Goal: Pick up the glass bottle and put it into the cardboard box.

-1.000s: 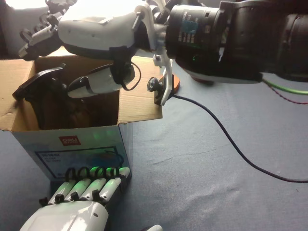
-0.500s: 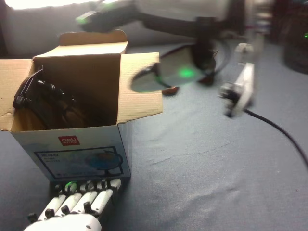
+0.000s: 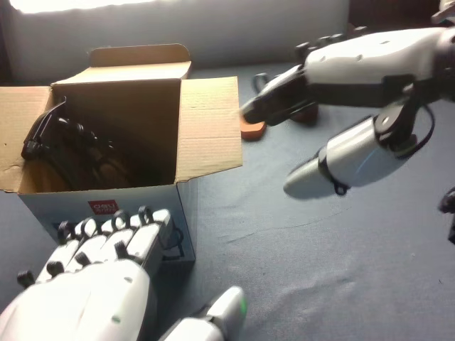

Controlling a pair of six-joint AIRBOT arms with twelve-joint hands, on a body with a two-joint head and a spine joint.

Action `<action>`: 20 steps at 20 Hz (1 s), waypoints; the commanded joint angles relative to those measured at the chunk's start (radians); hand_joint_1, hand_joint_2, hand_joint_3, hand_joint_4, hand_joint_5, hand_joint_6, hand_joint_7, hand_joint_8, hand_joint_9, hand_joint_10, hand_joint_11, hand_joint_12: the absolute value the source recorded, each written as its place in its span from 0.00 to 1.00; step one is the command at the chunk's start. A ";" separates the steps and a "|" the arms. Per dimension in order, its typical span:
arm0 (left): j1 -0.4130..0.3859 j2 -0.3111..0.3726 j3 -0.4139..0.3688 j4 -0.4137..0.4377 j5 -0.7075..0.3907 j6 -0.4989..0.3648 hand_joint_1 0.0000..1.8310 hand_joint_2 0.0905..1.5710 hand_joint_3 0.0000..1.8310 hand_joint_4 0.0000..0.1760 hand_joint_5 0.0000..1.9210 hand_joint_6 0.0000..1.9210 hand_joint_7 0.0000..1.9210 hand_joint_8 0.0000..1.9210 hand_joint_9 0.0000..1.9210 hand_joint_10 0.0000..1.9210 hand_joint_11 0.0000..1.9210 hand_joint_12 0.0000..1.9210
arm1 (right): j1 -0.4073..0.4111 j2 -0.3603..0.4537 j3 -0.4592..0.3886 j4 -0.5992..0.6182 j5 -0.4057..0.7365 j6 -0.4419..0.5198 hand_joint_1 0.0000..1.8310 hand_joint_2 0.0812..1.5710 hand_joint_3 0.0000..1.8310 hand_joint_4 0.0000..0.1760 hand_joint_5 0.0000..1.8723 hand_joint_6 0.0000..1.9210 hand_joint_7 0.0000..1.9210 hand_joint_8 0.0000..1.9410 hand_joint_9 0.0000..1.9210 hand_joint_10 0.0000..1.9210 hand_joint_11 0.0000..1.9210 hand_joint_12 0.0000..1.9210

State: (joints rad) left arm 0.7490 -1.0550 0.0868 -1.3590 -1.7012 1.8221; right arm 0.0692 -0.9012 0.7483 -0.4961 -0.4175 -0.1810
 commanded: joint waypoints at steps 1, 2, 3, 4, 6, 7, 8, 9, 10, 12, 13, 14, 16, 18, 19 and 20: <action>-0.044 -0.003 -0.002 0.051 -0.062 0.017 0.07 0.76 0.00 0.00 0.06 0.00 0.07 0.00 0.04 0.00 0.00 0.00 | 0.001 0.019 -0.013 -0.106 0.073 0.105 0.32 0.69 0.01 0.00 0.23 0.01 0.26 0.01 0.22 0.06 0.00 0.60; -0.074 -0.003 -0.002 0.028 -0.062 0.037 0.07 0.76 0.00 0.00 0.06 0.00 0.07 0.00 0.04 0.00 0.00 0.00 | -0.010 0.023 -0.024 -0.187 0.070 0.181 0.28 0.71 0.01 0.00 0.24 0.02 0.28 0.01 0.24 0.06 0.00 0.65; -0.137 -0.003 -0.002 -0.021 -0.062 0.079 0.07 0.75 0.00 0.00 0.09 0.00 0.09 0.01 0.06 0.00 0.00 0.07 | -0.025 0.027 -0.046 -0.362 0.057 0.335 0.25 0.72 0.01 0.00 0.26 0.02 0.30 0.01 0.25 0.07 0.00 0.70; -0.177 -0.003 -0.002 -0.057 -0.062 0.103 0.08 0.75 0.00 0.00 0.11 0.00 0.12 0.01 0.09 0.00 0.00 0.14 | -0.035 0.030 -0.066 -0.496 0.039 0.434 0.23 0.73 0.01 0.00 0.28 0.03 0.32 0.02 0.28 0.09 0.00 0.76; -0.235 -0.001 0.004 -0.084 -0.062 0.120 0.09 0.76 0.00 0.00 0.16 0.01 0.21 0.01 0.16 0.02 0.00 0.34 | -0.051 0.036 -0.105 -0.681 -0.015 0.590 0.22 0.75 0.00 0.00 0.35 0.04 0.39 0.01 0.31 0.23 0.05 0.82; -0.281 -0.001 0.010 -0.104 -0.062 0.146 0.09 0.78 0.00 0.00 0.30 0.04 0.39 0.04 0.33 0.08 0.01 0.68 | -0.062 0.042 -0.134 -0.741 -0.044 0.665 0.22 0.76 0.00 0.00 0.42 0.14 0.48 0.04 0.30 0.49 0.12 0.86; -0.308 -0.001 0.015 -0.114 -0.061 0.163 0.10 0.80 0.00 0.00 0.36 0.05 0.46 0.08 0.35 0.24 0.05 0.75 | -0.067 0.045 -0.151 -0.760 -0.053 0.700 0.22 0.77 0.00 0.00 0.43 0.27 0.52 0.09 0.32 0.57 0.16 0.88; -0.325 -0.001 0.020 -0.119 -0.057 0.168 0.14 0.80 0.00 0.00 0.41 0.09 0.49 0.22 0.35 0.46 0.10 0.82 | -0.070 0.046 -0.162 -0.777 -0.063 0.725 0.22 0.77 0.00 0.00 0.43 0.40 0.52 0.21 0.34 0.64 0.19 0.92; -0.341 -0.002 0.027 -0.125 -0.049 0.169 0.14 0.80 0.00 0.00 0.41 0.09 0.49 0.22 0.35 0.46 0.10 0.82 | -0.077 0.046 -0.179 -0.795 -0.074 0.756 0.22 0.77 0.00 0.00 0.43 0.40 0.52 0.21 0.34 0.64 0.19 0.92; -0.360 -0.003 0.039 -0.124 -0.039 0.169 0.21 0.81 0.00 0.00 0.38 0.51 0.46 0.63 0.38 0.81 0.24 0.98 | -0.084 0.045 -0.196 -0.828 -0.082 0.788 0.23 0.78 0.00 0.00 0.42 0.62 0.47 0.54 0.38 0.81 0.30 1.00; -0.361 -0.003 0.046 -0.115 -0.031 0.169 0.22 0.85 0.01 0.00 0.35 0.76 0.44 0.83 0.39 0.96 0.32 1.00 | -0.089 0.044 -0.203 -0.849 -0.083 0.807 0.24 0.81 0.01 0.00 0.47 0.72 0.50 0.70 0.43 0.93 0.40 1.00; -0.365 -0.003 0.058 -0.106 -0.015 0.161 0.25 0.89 0.01 0.00 0.38 0.93 0.46 0.98 0.45 1.00 0.42 1.00 | -0.092 0.044 -0.208 -0.866 -0.083 0.819 0.30 0.85 0.01 0.00 0.54 0.82 0.58 0.81 0.54 0.99 0.52 1.00; -0.371 -0.001 0.078 -0.082 0.019 0.155 0.28 0.90 0.01 0.00 0.44 0.99 0.51 1.00 0.53 1.00 0.49 1.00 | -0.099 0.042 -0.210 -0.881 -0.083 0.832 0.36 0.86 0.02 0.00 0.57 0.86 0.62 0.84 0.60 1.00 0.58 1.00; -0.373 0.003 0.095 -0.048 0.060 0.139 0.34 0.92 0.01 0.00 0.53 1.00 0.60 1.00 0.63 1.00 0.60 1.00 | -0.106 0.041 -0.210 -0.881 -0.077 0.833 0.45 0.87 0.01 0.00 0.58 0.95 0.66 0.90 0.67 1.00 0.65 1.00; -0.380 0.006 0.096 -0.047 0.066 0.140 0.43 0.93 0.01 0.00 0.56 1.00 0.63 1.00 0.67 1.00 0.65 1.00 | -0.107 0.040 -0.210 -0.882 -0.077 0.833 0.49 0.88 0.02 0.00 0.58 0.98 0.67 0.95 0.69 1.00 0.67 1.00; -0.392 0.009 0.097 -0.047 0.067 0.148 0.43 0.93 0.01 0.00 0.56 1.00 0.63 1.00 0.67 1.00 0.65 1.00 | -0.108 0.040 -0.210 -0.882 -0.077 0.833 0.49 0.88 0.02 0.00 0.58 0.98 0.67 0.95 0.69 1.00 0.67 1.00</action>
State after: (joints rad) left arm 0.3634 -1.0523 0.1802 -1.5143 -1.6039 1.9724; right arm -0.0475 -0.8646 0.5400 -1.3323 -0.5144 0.6441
